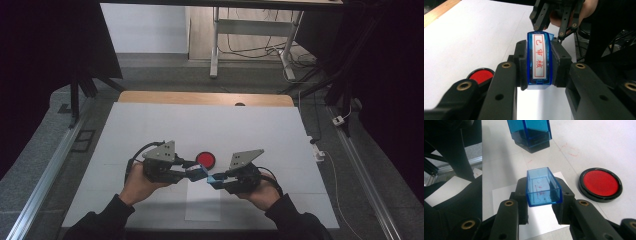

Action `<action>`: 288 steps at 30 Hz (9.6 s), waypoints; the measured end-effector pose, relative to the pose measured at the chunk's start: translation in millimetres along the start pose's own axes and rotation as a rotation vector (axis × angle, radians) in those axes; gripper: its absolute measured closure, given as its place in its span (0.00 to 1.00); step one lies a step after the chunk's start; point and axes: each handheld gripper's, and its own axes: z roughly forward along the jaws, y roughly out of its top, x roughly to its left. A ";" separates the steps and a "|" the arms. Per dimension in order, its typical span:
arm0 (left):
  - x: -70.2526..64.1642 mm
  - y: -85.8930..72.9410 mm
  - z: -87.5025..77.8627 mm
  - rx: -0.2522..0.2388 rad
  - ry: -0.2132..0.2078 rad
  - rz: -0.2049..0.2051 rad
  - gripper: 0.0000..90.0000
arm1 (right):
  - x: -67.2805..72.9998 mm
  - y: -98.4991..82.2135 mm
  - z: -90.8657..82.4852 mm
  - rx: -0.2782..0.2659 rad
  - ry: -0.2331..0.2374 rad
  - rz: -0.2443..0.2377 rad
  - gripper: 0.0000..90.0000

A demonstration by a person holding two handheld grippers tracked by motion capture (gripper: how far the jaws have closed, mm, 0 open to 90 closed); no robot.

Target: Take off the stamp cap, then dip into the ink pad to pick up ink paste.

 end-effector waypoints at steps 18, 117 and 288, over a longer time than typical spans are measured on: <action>-0.1 1.3 2.3 0.035 0.044 -0.062 0.78 | 11.5 -16.1 -34.1 -0.049 -0.155 0.024 0.77; 52.0 4.9 38.0 0.130 0.199 -0.219 0.78 | 31.7 -98.5 -126.3 -0.110 -0.435 0.311 0.77; 77.0 -12.3 103.4 0.310 0.248 -0.277 0.78 | 31.8 -98.2 -123.9 -0.084 -0.415 0.305 0.76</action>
